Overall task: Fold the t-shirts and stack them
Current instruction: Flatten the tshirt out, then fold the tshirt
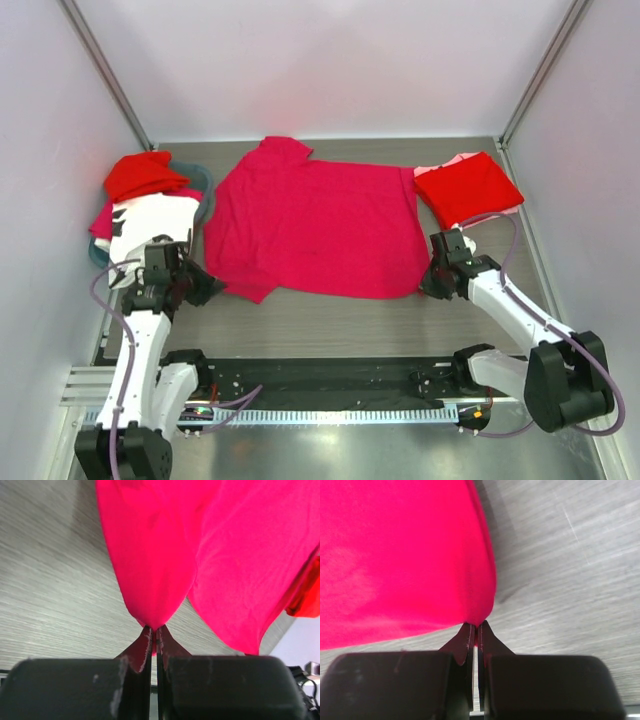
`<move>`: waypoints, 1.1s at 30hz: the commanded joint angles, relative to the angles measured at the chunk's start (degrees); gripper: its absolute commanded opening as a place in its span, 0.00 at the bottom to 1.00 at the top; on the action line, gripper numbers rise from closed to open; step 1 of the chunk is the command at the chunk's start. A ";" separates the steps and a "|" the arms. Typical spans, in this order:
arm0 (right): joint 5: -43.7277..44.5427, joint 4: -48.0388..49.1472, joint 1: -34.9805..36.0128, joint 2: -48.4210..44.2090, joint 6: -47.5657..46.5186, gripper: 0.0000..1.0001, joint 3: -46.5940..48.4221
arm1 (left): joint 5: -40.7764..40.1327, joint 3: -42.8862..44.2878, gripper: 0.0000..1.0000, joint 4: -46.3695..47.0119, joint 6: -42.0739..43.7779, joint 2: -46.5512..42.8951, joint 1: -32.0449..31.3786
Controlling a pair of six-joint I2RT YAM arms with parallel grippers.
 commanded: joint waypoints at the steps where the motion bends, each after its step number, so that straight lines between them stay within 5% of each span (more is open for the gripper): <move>1: -0.09 1.27 0.31 2.97 -0.93 0.01 6.13 | -2.02 7.31 0.00 1.88 3.39 4.80 -0.21; 21: -2.54 4.70 -6.19 21.08 -6.21 0.01 23.37 | -2.64 30.18 0.00 7.07 8.59 34.43 -0.47; 33: -8.09 8.04 -10.50 28.55 -6.82 0.01 26.97 | -9.32 45.20 0.00 3.91 11.31 48.85 -6.45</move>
